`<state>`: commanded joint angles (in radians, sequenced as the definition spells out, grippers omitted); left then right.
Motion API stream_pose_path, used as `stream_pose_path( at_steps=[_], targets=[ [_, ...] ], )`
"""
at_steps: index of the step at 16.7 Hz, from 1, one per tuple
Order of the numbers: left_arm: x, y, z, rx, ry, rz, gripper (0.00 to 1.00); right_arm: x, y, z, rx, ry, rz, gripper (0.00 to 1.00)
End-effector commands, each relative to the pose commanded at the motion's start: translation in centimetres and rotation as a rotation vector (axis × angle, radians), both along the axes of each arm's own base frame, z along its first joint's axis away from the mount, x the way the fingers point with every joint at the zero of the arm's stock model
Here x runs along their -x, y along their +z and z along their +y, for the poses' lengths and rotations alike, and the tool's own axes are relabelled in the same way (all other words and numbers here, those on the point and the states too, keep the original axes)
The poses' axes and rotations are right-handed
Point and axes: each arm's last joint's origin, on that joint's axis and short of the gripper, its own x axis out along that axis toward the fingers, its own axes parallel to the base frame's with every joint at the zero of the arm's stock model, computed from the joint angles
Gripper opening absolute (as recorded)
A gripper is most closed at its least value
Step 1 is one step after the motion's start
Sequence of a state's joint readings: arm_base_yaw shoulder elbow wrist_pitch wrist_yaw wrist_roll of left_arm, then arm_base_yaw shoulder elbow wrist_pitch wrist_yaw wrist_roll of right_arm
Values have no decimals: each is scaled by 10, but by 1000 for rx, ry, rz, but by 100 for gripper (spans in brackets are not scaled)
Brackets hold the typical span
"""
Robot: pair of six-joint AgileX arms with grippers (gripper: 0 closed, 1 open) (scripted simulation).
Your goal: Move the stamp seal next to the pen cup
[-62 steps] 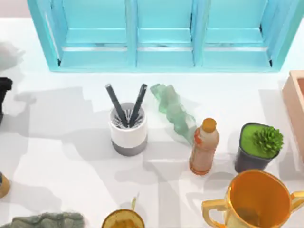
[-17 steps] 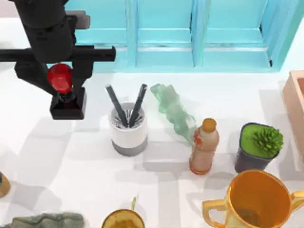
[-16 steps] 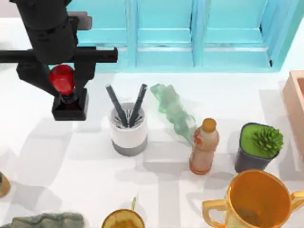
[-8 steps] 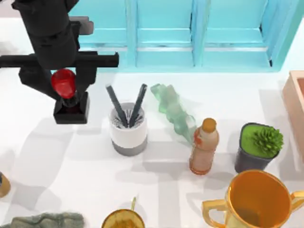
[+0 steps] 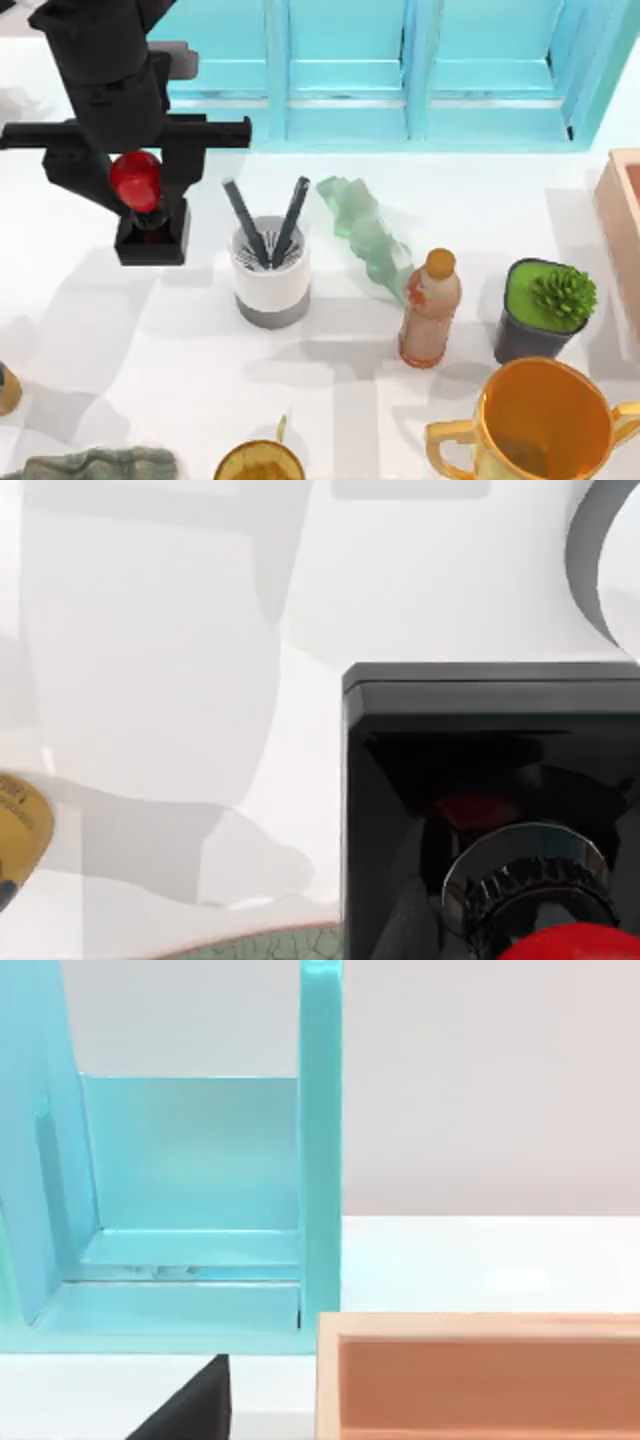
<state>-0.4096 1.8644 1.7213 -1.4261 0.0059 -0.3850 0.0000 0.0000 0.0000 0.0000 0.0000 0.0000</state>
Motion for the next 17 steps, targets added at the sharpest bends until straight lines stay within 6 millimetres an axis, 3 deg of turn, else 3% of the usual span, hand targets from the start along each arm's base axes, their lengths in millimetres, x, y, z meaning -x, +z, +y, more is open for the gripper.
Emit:
stream_pose_path(
  at_steps=[11,17],
  targets=[
    [0,0,0,0,0,0,98,0,0,0,0,0,0,100],
    [0,0,0,0,0,0,100,0,0,0,0,0,0,100]
  ],
)
